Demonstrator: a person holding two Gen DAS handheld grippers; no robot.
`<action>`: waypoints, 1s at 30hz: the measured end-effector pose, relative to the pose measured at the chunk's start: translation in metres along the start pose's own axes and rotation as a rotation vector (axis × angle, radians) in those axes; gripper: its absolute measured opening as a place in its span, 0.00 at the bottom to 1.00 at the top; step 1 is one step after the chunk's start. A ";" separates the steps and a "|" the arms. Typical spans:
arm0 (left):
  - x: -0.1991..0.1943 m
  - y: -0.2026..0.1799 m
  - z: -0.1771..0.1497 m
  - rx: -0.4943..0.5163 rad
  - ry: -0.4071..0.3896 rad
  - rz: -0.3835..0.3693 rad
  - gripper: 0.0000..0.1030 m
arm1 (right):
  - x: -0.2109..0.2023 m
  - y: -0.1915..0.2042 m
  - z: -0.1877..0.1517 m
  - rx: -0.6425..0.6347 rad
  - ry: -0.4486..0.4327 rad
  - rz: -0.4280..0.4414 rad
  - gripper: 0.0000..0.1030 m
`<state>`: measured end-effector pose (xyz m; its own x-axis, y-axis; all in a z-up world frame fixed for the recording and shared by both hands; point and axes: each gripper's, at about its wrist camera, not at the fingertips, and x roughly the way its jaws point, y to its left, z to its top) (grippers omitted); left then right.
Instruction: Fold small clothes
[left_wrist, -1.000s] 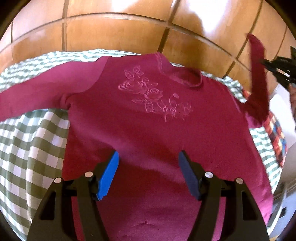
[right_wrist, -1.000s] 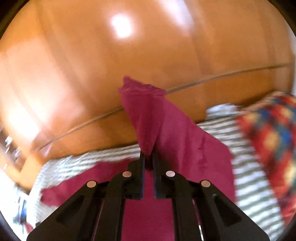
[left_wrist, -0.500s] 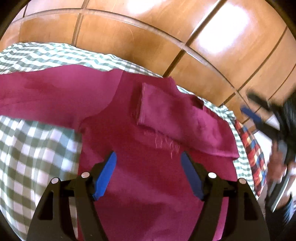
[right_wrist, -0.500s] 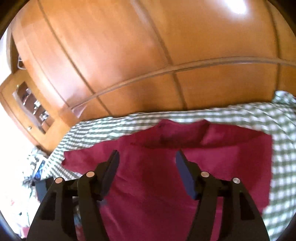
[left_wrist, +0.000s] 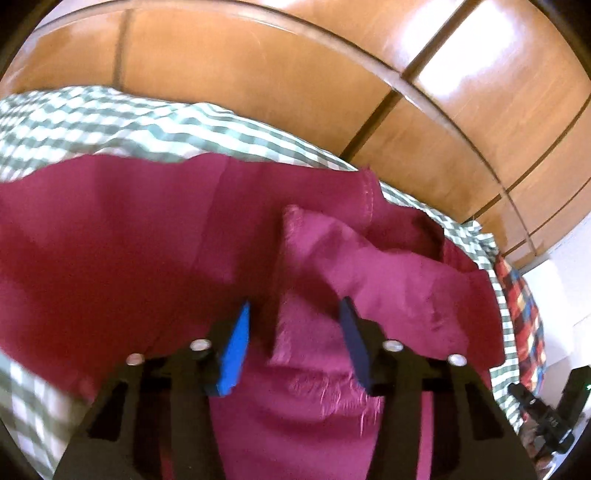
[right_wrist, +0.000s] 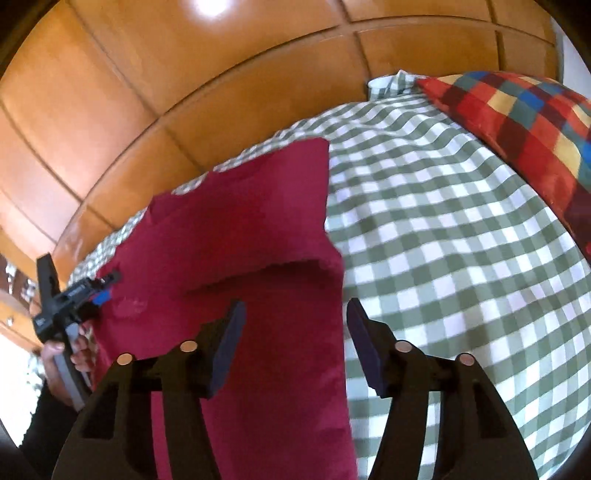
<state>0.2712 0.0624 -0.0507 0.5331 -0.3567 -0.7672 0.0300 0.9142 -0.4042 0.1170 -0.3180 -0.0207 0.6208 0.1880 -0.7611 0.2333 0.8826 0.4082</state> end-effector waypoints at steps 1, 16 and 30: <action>0.003 -0.005 0.002 0.017 0.009 0.012 0.16 | 0.000 0.002 0.005 0.002 -0.010 0.006 0.49; 0.002 0.004 -0.009 0.049 -0.044 0.093 0.18 | 0.103 0.052 0.025 -0.213 -0.036 -0.234 0.47; -0.067 0.053 -0.047 -0.166 -0.107 -0.053 0.51 | 0.106 0.061 0.014 -0.264 -0.083 -0.296 0.51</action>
<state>0.1975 0.1258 -0.0435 0.6217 -0.3728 -0.6889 -0.0750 0.8471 -0.5262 0.2079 -0.2508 -0.0697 0.6165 -0.1166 -0.7787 0.2172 0.9758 0.0258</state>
